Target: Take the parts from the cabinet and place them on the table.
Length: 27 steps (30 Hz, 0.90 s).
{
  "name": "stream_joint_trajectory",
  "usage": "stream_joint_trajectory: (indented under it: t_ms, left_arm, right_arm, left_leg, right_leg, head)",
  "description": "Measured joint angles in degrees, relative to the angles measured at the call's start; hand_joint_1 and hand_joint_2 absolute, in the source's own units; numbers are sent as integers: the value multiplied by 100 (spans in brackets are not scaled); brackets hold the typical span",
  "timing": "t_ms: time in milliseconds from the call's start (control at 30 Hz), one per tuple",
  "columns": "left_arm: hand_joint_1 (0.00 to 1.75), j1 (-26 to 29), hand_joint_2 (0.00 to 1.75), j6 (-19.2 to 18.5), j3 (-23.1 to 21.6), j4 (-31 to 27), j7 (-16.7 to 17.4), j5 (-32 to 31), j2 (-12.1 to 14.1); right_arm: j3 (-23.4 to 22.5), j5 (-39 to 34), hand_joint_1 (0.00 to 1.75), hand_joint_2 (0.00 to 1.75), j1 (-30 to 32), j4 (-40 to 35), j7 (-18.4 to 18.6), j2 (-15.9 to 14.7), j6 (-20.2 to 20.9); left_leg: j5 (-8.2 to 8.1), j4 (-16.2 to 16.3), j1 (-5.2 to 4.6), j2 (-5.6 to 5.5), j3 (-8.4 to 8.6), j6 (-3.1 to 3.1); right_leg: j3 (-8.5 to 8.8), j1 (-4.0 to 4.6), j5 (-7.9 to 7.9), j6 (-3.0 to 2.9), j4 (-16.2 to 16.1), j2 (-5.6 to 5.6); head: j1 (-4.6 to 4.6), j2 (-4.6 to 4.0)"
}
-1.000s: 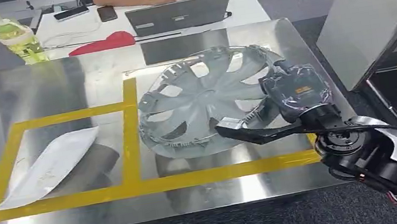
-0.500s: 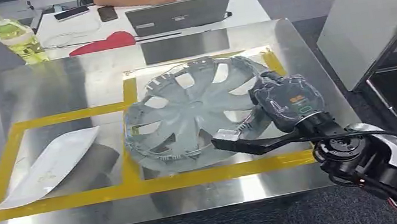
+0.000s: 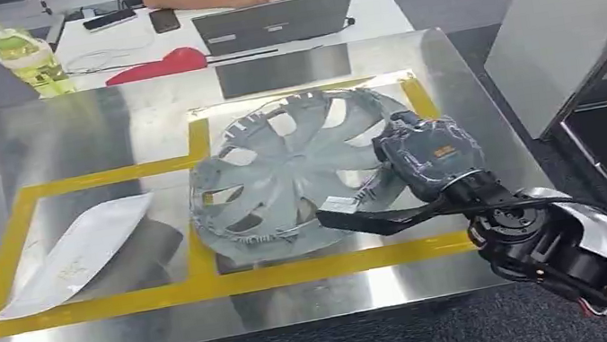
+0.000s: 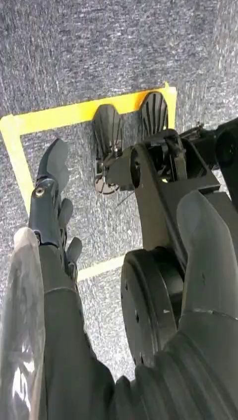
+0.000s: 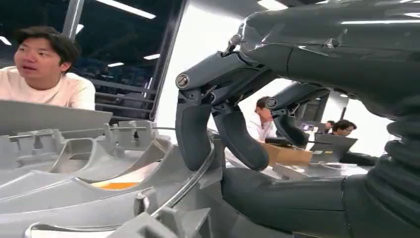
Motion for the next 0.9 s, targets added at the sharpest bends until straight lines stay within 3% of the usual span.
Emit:
stream_joint_trajectory:
  t_ms: [533,700,900]
  left_arm:
    - [0,0,175,245,13,0,-232,22,0]
    - [0,-8,175,348,166,0,-601,343,0]
    - [0,-69,175,927,345,0,-1054,363,0]
  right_arm:
    - [2,0,175,175,-54,264,-109,146,-229]
    - [2,9,175,175,-53,317,-127,168,-240]
    - [0,11,175,175,-41,323,-114,170,-240]
  left_leg:
    - [0,0,0,-1,0,0]
    - [0,0,0,0,0,0]
    - [0,0,0,0,1,0]
  right_leg:
    - [-1,0,0,0,0,-1]
    - [-1,0,0,0,0,0]
    - [-1,0,0,0,0,0]
  head:
    - [-2,0]
    - [0,0]
    - [-2,0]
